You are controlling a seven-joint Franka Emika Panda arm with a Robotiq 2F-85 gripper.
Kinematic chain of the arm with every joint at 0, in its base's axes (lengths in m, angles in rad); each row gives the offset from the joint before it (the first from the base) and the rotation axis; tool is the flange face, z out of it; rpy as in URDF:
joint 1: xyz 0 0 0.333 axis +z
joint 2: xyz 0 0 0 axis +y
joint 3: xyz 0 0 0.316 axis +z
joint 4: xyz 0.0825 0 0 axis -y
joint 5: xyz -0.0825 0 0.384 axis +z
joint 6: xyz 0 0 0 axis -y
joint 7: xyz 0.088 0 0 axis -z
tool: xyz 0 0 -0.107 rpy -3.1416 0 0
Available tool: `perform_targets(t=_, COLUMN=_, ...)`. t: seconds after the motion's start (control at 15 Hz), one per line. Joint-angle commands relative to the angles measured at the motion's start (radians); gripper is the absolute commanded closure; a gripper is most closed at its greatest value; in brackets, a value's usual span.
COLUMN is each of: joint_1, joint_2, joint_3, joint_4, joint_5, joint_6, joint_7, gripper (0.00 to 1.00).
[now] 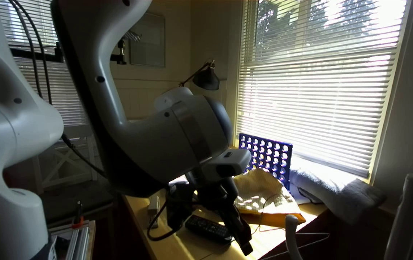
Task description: Put the hanger on the table
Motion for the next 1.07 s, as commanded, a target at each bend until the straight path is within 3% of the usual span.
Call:
perform_targets(t=0.0, joint_1=0.021, joint_2=0.016, joint_3=0.041, joint_4=-0.001, joint_5=0.024, joint_6=0.045, joint_7=-0.031, gripper=0.99)
perform_targets(t=0.53, joint_1=0.112, joint_2=0.066, joint_3=0.167, joint_4=-0.002, joint_5=0.128, joint_6=0.100, joint_7=-0.082, gripper=0.99)
perform_targets(t=1.0, joint_1=0.203, joint_2=0.079, joint_3=0.270, joint_4=-0.002, joint_5=0.352, joint_6=0.095, joint_7=-0.210, gripper=0.99)
